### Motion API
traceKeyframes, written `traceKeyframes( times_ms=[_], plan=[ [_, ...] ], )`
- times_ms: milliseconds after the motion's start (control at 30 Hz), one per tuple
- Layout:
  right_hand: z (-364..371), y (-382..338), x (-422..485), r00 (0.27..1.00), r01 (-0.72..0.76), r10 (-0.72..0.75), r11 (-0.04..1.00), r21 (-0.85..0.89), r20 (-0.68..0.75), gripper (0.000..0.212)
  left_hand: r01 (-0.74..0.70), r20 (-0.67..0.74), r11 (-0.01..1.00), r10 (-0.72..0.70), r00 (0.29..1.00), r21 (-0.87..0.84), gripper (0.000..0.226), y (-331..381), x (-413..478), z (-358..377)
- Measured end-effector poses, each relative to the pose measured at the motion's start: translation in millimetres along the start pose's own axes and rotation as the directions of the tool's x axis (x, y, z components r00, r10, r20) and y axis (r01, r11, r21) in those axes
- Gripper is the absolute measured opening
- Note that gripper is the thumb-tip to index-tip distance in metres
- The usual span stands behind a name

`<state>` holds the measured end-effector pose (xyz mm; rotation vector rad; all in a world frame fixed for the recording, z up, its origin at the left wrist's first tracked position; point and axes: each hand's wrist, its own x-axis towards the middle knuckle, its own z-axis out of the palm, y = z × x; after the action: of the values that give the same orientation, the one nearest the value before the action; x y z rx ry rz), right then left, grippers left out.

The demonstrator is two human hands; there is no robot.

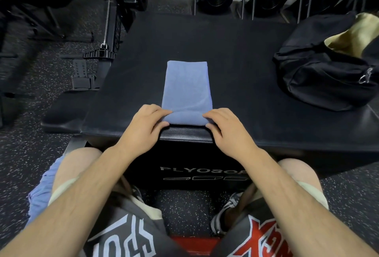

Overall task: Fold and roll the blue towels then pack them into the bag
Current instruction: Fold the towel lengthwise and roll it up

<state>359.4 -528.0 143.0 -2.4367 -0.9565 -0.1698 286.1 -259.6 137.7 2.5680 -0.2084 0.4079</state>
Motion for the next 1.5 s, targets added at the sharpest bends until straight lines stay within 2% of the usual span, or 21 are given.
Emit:
traceKeyframes(
  times_ms=[133,233,333,433,500,633,700,833,933,1033,1100,1233,1300,1367,1433,1500],
  plan=[
    [-19.3,-7.2,6.3,0.963,-0.213,0.185,0.968,0.135,0.196,0.017,0.181,0.078,0.971,-0.17,0.982,-0.159,0.012,7.0,4.2,-8.9],
    [-22.1,-8.9,18.5,0.939,-0.267,0.233,0.957,0.111,0.253,0.014,0.202,0.056,0.969,-0.196,0.979,-0.142,0.008,7.8,11.4,-4.1],
    [-13.0,-8.7,32.0,0.954,-0.256,0.242,0.965,0.059,0.18,0.018,0.152,-0.097,0.983,-0.162,0.982,-0.105,0.012,9.0,20.0,3.1],
    [-4.2,-9.7,30.0,0.997,-0.071,0.071,0.997,0.012,0.016,0.022,-0.027,-0.14,1.0,0.027,0.99,0.006,0.007,7.6,22.5,5.4],
    [-1.2,-7.2,22.9,1.0,0.01,-0.01,0.999,-0.035,0.015,0.024,-0.072,-0.109,0.997,0.074,0.991,0.021,0.008,1.7,17.0,5.7],
    [-4.0,-3.9,14.1,0.988,-0.059,0.066,0.997,-0.05,0.14,0.045,-0.007,0.011,1.0,0.007,1.0,-0.015,0.039,-8.8,7.4,6.7],
    [-6.6,-4.8,20.4,0.985,-0.051,0.057,0.998,-0.045,0.163,0.045,0.02,0.014,1.0,-0.02,1.0,-0.005,0.037,-7.0,13.1,4.0],
    [-21.0,-2.8,34.2,0.961,-0.086,0.083,0.996,0.001,0.262,0.022,0.067,0.082,0.995,-0.061,0.995,-0.067,0.021,-2.1,21.3,-6.5],
    [-22.8,-0.4,34.7,0.91,-0.23,0.181,0.969,0.091,0.372,0.033,0.171,0.201,0.968,-0.134,0.971,-0.184,0.014,-1.4,22.7,-9.7],
    [-19.5,-1.2,40.7,0.902,-0.294,0.226,0.945,0.143,0.367,0.03,0.205,0.173,0.951,-0.167,0.971,-0.231,0.017,1.7,28.9,-5.8],
    [-19.0,-2.4,43.6,0.916,-0.264,0.204,0.955,0.136,0.346,0.021,0.14,0.091,0.972,-0.125,0.988,-0.191,0.016,4.4,32.6,-1.1],
    [-13.9,-3.2,41.9,0.982,-0.118,0.107,0.991,0.059,0.156,0.018,0.013,-0.048,0.994,-0.019,0.999,-0.109,0.019,12.1,34.5,6.8],
    [-12.3,-1.3,42.1,0.987,-0.067,0.062,0.997,0.031,0.15,0.021,-0.009,-0.073,0.997,0.003,0.997,-0.072,0.016,13.1,34.4,7.1],
    [-15.9,0.6,41.0,0.975,-0.045,0.043,0.999,0.008,0.218,0.032,-0.027,-0.047,0.997,0.023,0.999,-0.071,0.011,9.6,31.1,5.3],
    [-17.1,4.1,40.0,0.962,-0.025,0.03,0.999,-0.02,0.271,0.045,-0.043,0.027,0.998,0.044,0.999,-0.037,0.028,3.8,26.5,2.4],
    [-17.4,4.4,41.2,0.964,-0.032,0.026,0.999,0.018,0.264,0.04,-0.026,0.084,0.999,0.03,0.996,-0.045,0.039,-0.7,25.0,-0.4]
  ],
)
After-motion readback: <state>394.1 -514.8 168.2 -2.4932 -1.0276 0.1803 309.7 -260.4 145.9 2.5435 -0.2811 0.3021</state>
